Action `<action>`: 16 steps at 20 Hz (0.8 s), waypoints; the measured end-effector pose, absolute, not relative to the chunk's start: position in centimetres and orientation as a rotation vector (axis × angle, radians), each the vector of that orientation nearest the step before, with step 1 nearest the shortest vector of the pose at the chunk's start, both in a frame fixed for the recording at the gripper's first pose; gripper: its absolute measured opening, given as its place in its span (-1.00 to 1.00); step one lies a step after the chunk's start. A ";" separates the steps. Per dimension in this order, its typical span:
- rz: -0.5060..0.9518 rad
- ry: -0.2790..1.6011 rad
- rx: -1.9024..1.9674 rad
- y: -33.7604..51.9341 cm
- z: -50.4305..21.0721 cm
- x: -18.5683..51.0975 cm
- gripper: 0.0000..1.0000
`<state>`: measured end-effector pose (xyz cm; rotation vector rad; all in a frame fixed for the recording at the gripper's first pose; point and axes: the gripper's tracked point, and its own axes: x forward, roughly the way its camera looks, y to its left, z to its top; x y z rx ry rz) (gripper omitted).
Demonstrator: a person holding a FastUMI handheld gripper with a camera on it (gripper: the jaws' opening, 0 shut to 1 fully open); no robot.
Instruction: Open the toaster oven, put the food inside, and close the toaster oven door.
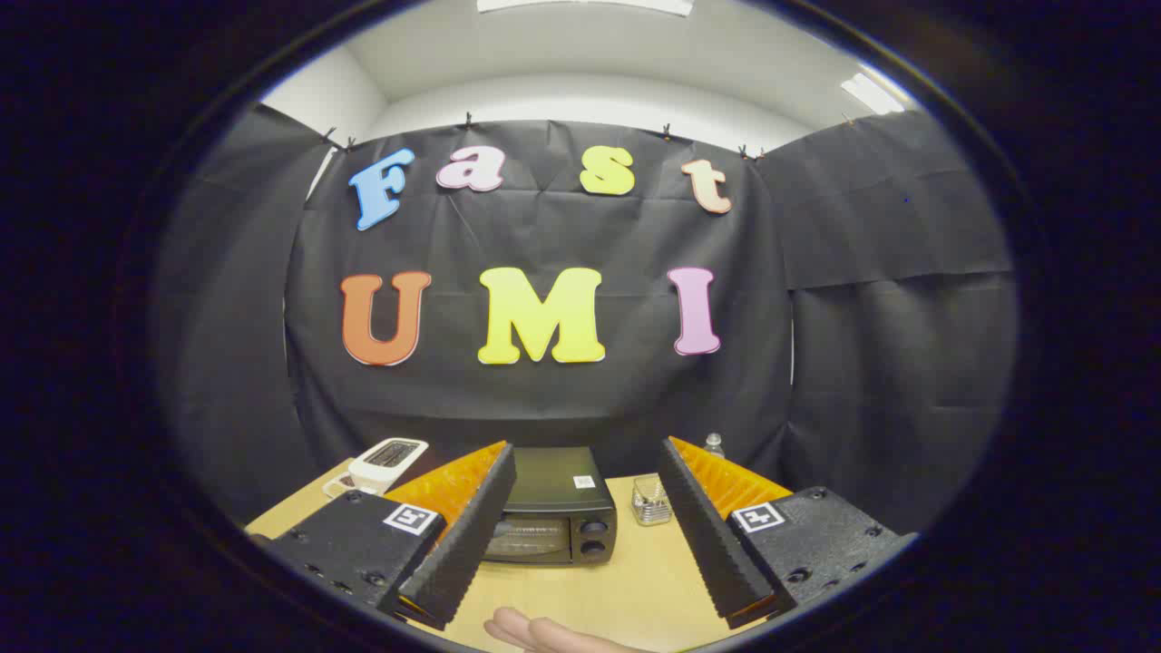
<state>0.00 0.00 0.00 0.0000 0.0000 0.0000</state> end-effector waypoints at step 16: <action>-0.007 -0.049 -0.035 1.7 3.0 -2.1 1.00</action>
